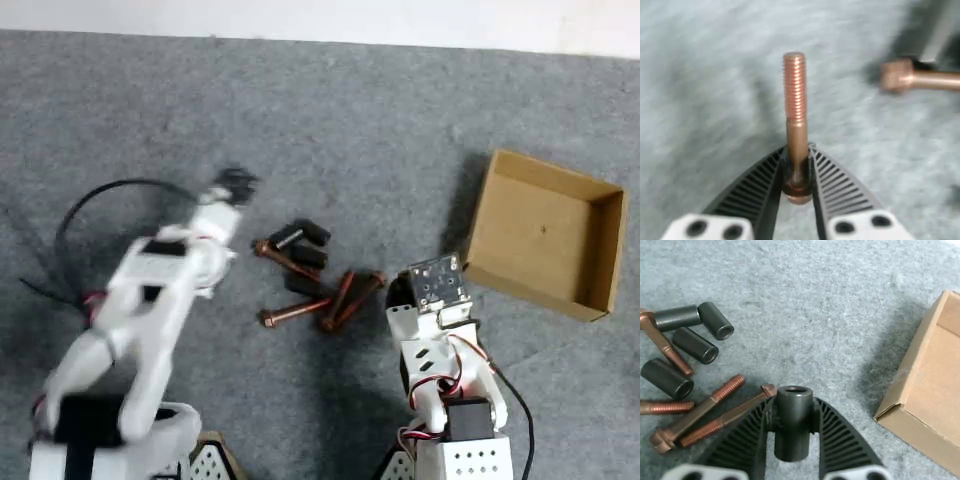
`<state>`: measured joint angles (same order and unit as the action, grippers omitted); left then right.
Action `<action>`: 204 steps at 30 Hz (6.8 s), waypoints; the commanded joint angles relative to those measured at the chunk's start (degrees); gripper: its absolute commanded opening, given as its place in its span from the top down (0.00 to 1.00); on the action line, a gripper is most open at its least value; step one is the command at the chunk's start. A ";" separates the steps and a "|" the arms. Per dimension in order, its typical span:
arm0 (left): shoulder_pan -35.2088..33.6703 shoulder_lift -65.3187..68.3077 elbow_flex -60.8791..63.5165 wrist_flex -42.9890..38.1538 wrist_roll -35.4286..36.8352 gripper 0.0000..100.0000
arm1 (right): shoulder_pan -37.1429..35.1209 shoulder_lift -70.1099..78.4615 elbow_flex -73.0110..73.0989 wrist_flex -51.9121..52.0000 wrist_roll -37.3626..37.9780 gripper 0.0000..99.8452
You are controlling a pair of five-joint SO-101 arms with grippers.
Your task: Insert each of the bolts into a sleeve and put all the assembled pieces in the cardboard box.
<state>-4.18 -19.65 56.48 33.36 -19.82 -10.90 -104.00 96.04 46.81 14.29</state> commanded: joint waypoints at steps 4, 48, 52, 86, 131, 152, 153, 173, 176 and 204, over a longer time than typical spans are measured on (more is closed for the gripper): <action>-0.92 -14.29 8.48 -3.69 -3.34 0.99 | -0.13 -1.27 5.23 -2.33 0.70 1.00; -14.81 61.67 -107.91 67.43 33.14 0.77 | -0.31 -1.27 5.32 -2.42 3.43 1.00; -14.55 61.85 -107.91 67.34 47.65 0.77 | -0.31 -1.27 5.32 -2.42 3.43 1.00; -10.51 61.93 -88.40 56.53 70.59 0.77 | -0.31 -1.27 5.32 -3.03 3.43 1.00; -10.68 40.31 -64.13 60.75 74.29 0.77 | -0.31 -1.19 5.32 -3.12 3.52 1.00; -10.86 40.40 -54.29 35.96 75.60 0.77 | -0.31 -1.19 5.32 -3.12 3.52 1.00; -10.86 40.40 -53.67 34.73 77.27 0.77 | -0.31 -1.19 5.32 -3.12 3.52 1.00; -10.51 26.51 -51.03 29.89 79.38 0.77 | -0.31 -1.19 5.32 -3.12 3.52 1.00; -11.21 30.81 -50.95 24.70 79.47 0.77 | -0.31 -1.19 5.32 -3.12 3.52 1.00; -15.78 49.10 -53.41 15.30 89.76 0.77 | -0.31 -1.19 5.32 -3.12 3.52 1.00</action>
<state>-19.03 28.00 4.62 49.80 69.32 -10.90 -104.00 96.04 45.76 17.19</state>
